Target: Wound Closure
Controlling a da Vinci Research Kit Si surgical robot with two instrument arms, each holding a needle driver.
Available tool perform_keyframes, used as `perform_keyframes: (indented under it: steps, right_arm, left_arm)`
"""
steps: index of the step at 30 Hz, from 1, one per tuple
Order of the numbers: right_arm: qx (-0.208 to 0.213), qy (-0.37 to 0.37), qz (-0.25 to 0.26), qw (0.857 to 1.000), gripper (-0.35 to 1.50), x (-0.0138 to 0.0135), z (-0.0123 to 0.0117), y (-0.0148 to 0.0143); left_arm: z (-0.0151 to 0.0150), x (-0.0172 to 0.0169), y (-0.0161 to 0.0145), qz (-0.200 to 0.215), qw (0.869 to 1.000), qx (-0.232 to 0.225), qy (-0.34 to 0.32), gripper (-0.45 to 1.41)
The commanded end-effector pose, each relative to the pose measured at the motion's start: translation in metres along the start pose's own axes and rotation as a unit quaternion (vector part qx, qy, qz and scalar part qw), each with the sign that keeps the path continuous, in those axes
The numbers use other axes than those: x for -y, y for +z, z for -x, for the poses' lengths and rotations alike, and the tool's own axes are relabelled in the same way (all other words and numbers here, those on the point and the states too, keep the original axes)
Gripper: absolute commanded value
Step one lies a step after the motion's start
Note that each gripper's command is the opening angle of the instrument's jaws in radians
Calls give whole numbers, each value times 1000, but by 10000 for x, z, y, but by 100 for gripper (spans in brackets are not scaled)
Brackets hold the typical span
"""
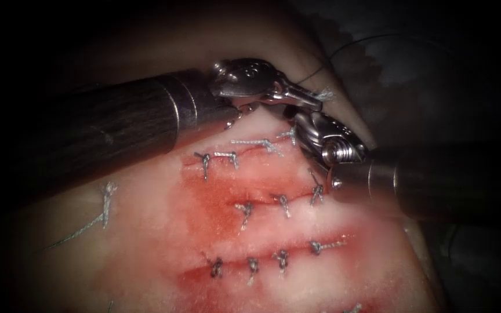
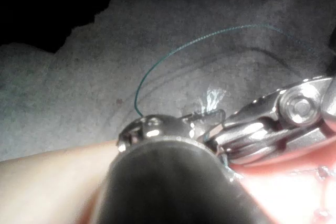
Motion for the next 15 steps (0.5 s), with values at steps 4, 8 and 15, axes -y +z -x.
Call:
perform_keyframes:
  steps: [4, 8, 15]
  right_arm:
    - [0, 3, 5, 1000, -35, -2, 0, 7]
    - [-2, 2, 7, 1000, -35, 2, 1, 4]
    - [-5, 0, 12, 1000, -35, 10, 4, -5]
  left_arm:
    - [12, -10, 1, 1, 1000, 2, 2, -45]
    - [20, -13, -2, 2, 1000, 4, 0, -45]
    - [36, -16, -10, 13, 1000, 16, -10, -45]
